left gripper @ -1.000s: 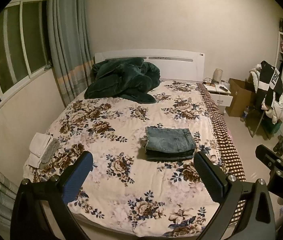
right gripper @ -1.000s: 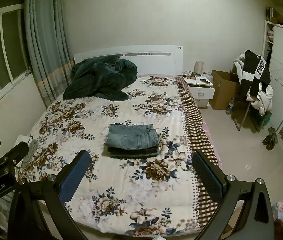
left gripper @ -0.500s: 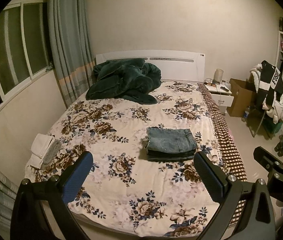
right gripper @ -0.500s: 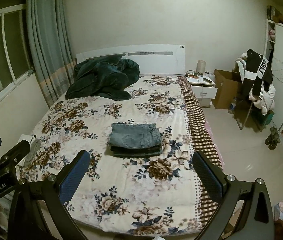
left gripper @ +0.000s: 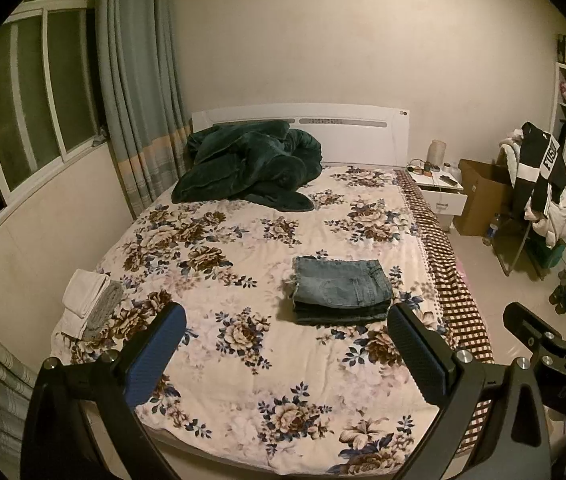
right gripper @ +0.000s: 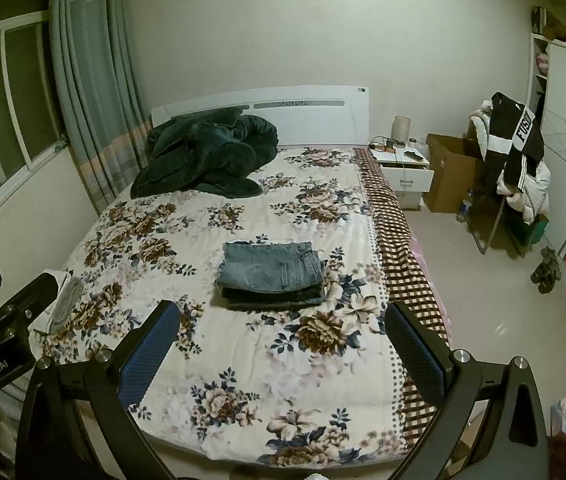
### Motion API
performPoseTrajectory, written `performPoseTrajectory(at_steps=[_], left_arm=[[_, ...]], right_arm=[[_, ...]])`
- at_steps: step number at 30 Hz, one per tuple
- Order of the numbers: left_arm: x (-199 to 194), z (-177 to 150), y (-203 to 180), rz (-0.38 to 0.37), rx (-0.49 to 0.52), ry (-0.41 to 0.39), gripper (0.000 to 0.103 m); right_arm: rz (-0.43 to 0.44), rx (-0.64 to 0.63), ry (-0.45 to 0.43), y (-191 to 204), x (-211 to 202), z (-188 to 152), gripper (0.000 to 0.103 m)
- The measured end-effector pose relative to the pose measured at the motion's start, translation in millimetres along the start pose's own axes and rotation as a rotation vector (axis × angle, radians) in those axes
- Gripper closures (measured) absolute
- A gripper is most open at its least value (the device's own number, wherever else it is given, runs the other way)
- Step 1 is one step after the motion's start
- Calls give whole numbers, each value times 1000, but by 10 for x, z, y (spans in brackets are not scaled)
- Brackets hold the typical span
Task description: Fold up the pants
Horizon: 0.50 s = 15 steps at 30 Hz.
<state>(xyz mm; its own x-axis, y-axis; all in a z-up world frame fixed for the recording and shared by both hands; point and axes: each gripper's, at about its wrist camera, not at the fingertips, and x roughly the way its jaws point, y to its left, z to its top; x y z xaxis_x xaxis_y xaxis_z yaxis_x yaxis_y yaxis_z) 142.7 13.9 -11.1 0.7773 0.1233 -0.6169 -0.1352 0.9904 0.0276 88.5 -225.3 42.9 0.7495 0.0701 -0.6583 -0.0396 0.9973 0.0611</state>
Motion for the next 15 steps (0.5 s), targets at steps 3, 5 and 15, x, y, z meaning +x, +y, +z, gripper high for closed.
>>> performPoseTrajectory(at_steps=[3,5,15], left_arm=[[2,0,1,-1,1,-1,0],[2,-3,-3,-2,0,-2,0],[-42,44,88,4,13,-18,0]], right_arm=[[3,5,1,-13,-5,-7,0],[1,0,2,-2,3,-1,0],[1,0,0,-18,-2,2,0]])
